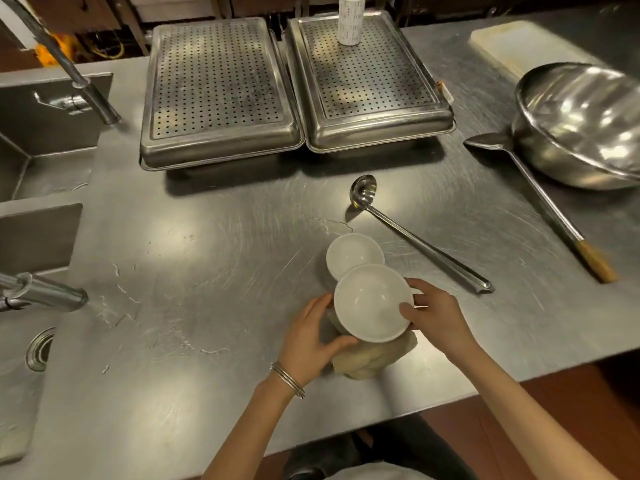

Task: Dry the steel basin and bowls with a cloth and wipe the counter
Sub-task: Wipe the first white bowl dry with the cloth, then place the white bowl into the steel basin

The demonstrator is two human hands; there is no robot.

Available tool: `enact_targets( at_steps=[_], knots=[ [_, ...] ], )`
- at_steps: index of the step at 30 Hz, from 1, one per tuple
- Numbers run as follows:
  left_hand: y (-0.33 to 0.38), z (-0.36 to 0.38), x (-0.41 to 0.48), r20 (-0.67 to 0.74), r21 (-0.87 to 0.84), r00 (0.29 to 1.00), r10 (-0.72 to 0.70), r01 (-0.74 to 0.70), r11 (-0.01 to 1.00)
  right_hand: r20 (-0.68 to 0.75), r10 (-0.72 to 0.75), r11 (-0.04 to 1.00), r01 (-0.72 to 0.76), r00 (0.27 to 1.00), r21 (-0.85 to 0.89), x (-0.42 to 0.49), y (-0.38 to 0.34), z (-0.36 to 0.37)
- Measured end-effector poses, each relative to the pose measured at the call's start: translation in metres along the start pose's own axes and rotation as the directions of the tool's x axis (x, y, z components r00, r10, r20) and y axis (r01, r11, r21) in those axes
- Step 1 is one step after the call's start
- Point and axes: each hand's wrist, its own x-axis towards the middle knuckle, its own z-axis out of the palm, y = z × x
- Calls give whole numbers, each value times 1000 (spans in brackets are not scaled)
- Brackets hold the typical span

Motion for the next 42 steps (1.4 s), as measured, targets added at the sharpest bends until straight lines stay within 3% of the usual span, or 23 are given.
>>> enact_targets(
  at_steps=[3,5,8,15,21,27,35,42],
  knots=[
    [8,6,14,45,4,997,64,-64,998,-63,7,995,-1,998,99,-8,-1,-20],
    [13,10,23,59,188,987,153,-161,969,-100,6,991,7,995,132,-11,-4,-37],
    [22,19,38,49,466,955,292,-281,839,-156,-8,988,32,988,150,-10,-4,-69],
    [60,55,81,100,686,934,344,-315,656,-221,-22,989,53,975,136,9,15,-151],
    [103,126,120,124,789,964,237,-241,565,-175,-39,991,61,984,122,49,50,-236],
    [167,198,156,54,845,978,199,-151,512,-90,-110,994,112,990,15,83,70,-340],
    [221,248,187,60,852,972,229,-169,495,-179,-66,975,101,982,196,101,93,-412],
    [242,290,231,137,834,954,266,-256,488,-273,-49,965,116,961,235,125,103,-452]
  ],
)
